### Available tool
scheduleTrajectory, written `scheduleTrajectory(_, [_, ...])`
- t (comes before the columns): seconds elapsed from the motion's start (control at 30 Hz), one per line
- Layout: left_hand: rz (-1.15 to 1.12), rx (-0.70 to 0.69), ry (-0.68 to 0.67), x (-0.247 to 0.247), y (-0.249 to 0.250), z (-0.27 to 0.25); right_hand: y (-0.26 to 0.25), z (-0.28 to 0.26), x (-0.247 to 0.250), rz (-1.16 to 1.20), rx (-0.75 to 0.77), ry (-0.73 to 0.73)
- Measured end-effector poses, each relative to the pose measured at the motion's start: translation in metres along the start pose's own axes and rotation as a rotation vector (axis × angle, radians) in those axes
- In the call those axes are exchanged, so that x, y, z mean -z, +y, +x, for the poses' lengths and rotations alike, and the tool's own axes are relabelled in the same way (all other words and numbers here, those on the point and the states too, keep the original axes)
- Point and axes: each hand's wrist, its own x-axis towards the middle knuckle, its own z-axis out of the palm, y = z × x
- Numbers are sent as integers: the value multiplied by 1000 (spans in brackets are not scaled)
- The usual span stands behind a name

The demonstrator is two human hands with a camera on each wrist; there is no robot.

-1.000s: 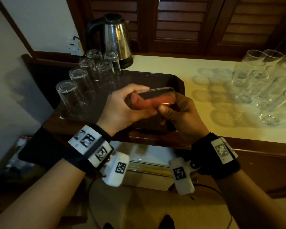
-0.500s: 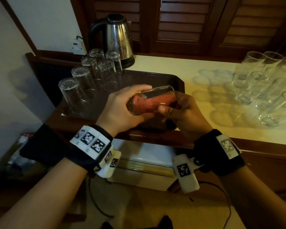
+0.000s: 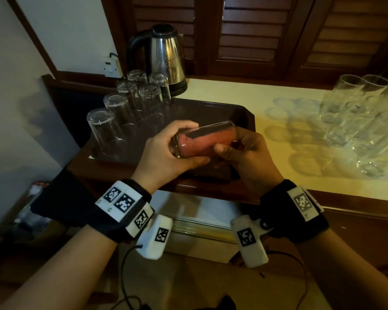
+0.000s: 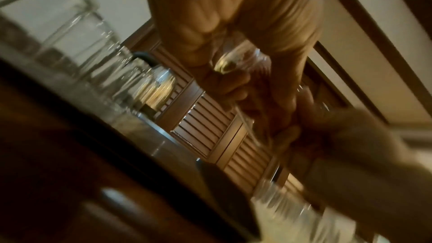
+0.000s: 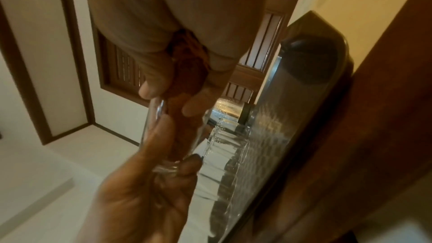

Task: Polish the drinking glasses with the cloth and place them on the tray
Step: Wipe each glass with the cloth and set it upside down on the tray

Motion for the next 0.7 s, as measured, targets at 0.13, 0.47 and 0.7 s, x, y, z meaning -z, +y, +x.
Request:
scheduleTrajectory(0.13, [-397,330,-69,5,10,3,-8,4,-4,-81,88,-66])
scheduleTrajectory(0.47, [-384,300,-149,20,23,9,-13,6,-8,-3,146,-47])
scheduleTrajectory(0.7, [44,-108,-81,29,17,13,-15,4,-12,24,68,-53])
